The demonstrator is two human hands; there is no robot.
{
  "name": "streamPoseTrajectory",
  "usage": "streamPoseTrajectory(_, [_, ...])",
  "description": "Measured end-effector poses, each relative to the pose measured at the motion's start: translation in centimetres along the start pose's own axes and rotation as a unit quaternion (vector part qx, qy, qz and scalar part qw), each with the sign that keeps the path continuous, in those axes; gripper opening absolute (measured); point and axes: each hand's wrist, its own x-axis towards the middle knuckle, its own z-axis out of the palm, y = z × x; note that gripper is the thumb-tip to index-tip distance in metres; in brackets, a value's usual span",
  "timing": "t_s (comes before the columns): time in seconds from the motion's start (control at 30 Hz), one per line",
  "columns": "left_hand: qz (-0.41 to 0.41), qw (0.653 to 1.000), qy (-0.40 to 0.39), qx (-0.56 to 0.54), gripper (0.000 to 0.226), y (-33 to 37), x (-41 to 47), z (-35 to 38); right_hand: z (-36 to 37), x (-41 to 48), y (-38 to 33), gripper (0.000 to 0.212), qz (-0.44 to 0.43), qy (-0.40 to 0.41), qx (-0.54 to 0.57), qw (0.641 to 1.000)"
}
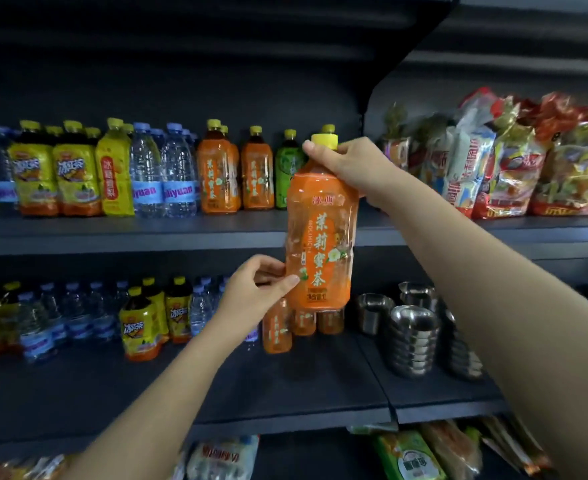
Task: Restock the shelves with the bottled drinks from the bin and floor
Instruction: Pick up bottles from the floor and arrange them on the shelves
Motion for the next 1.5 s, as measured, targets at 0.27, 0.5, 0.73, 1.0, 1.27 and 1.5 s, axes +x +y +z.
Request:
streamPoseTrajectory(0.27, [0.039, 0.997, 0.043, 0.05, 0.018, 2.7, 8.2, -0.4, -1.7, 8.8, -0.5, 0.052, -0.066, -0.004, 0.037, 0.997])
streamPoseTrajectory(0.5, [0.016, 0.996, 0.057, 0.06, 0.022, 1.7, 14.1, -1.3, -0.3, 15.0, 0.1, 0.051, -0.08, -0.008, 0.059, 0.995])
streamPoseTrajectory(0.73, [-0.008, 0.993, 0.038, 0.111, 0.03, -1.2, 19.9, -3.2, 4.0, 21.0, 1.9, 0.052, -0.051, -0.012, 0.069, 0.996])
streamPoseTrajectory(1.0, [-0.024, 0.989, 0.0, 0.149, 0.041, -4.6, 26.8, -6.1, 9.5, 26.5, 2.6, 0.058, -0.005, 0.033, 0.082, 0.996])
streamPoseTrajectory(1.27, [-0.041, 0.985, 0.007, 0.166, 0.041, -8.4, 30.2, -7.2, 14.4, 28.9, 4.4, 0.043, 0.021, 0.089, 0.116, 0.989])
streamPoseTrajectory(1.5, [-0.058, 0.989, 0.021, 0.132, 0.047, -9.1, 30.5, -7.2, 14.4, 29.0, 4.3, 0.044, 0.036, 0.067, 0.106, 0.991])
